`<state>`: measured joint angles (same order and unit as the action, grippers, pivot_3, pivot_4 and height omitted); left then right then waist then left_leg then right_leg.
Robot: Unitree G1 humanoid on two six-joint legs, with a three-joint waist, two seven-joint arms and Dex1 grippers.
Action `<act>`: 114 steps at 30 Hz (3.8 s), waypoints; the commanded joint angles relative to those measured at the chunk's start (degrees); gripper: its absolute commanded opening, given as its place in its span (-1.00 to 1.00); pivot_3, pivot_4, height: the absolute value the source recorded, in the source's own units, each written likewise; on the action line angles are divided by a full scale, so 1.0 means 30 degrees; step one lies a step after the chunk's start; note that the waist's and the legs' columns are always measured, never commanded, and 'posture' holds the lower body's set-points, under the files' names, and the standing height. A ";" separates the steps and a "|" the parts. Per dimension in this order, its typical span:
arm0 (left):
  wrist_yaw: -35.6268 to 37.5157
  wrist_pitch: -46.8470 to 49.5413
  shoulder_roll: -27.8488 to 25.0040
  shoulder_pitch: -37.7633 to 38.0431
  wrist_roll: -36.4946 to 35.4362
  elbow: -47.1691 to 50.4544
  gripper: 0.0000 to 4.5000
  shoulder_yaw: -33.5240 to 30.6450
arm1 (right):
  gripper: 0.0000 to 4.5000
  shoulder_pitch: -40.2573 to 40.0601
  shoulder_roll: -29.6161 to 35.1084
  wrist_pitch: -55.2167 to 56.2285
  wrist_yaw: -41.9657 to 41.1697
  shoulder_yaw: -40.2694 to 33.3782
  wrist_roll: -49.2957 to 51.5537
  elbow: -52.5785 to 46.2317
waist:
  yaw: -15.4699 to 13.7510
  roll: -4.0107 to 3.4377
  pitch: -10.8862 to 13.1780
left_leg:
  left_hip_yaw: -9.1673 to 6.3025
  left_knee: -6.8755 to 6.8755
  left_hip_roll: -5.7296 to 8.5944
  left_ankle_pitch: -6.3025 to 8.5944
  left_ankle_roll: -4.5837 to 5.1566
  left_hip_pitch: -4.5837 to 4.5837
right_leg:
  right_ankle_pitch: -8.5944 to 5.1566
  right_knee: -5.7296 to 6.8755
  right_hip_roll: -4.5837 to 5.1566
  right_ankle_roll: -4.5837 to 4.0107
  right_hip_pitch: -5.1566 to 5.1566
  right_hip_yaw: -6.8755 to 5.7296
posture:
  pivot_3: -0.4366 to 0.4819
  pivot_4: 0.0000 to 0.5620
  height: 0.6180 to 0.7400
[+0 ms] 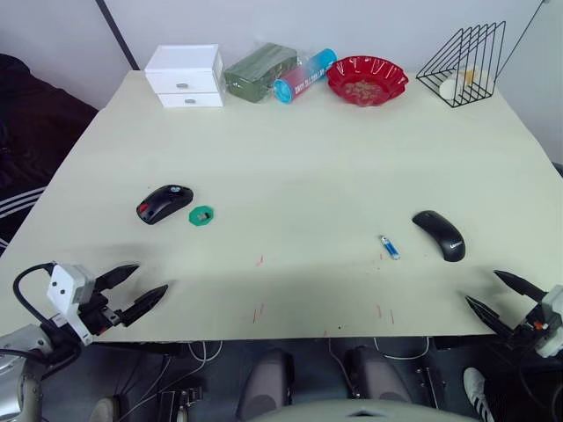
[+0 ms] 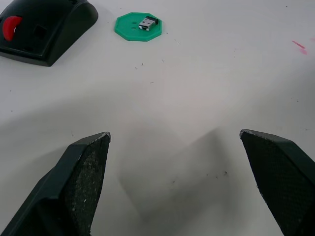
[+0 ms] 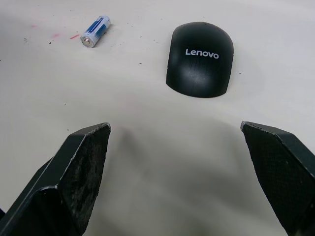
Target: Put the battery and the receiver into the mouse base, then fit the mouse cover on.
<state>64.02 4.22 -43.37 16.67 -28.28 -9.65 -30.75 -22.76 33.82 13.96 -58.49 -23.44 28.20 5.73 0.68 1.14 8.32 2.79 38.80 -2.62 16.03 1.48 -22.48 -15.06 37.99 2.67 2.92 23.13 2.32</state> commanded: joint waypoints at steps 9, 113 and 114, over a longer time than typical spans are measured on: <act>0.0695 -0.0068 -0.0115 -0.0616 -0.0190 0.0062 1.00 0.0067 | 0.98 0.0069 -0.0095 0.0282 0.0101 -0.0512 0.0150 -0.0456 | 0.0000 0.0000 0.0000 | 0.0001 0.0000 0.0003 0.0000 0.0000 0.0001 | 0.0001 0.0001 -0.0001 0.0001 0.0000 -0.0001 | -0.05 -0.47 1.00; -0.0993 -0.2226 -0.1907 -2.3389 1.0628 -2.2313 0.29 0.7189 | 1.00 -0.0751 -0.0842 -0.0124 -0.3629 0.0874 0.2745 -0.7088 | -0.0167 0.0119 0.0017 | -0.0048 0.0089 0.0091 -0.0006 -0.0007 -0.0098 | 0.0047 0.0061 -0.0037 0.0083 -0.0002 -0.0124 | -0.05 -0.47 1.00; -0.0777 -0.2279 -0.2002 -2.3456 1.0526 -2.2253 0.29 0.7114 | 1.00 -0.0651 -0.0844 -0.0111 -0.3658 0.0911 0.2725 -0.7002 | -0.0168 0.0119 0.0017 | -0.0047 0.0089 0.0091 -0.0006 -0.0007 -0.0098 | 0.0047 0.0062 -0.0037 0.0084 -0.0002 -0.0125 | -0.05 -0.47 1.00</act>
<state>60.10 -2.21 -48.17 -52.79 4.25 -77.29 -8.62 -24.94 31.33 12.72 -69.38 -20.62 35.98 -14.86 0.18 1.50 8.37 2.64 39.07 -2.34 16.01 1.46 -22.77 -14.92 38.18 2.56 3.17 23.13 1.94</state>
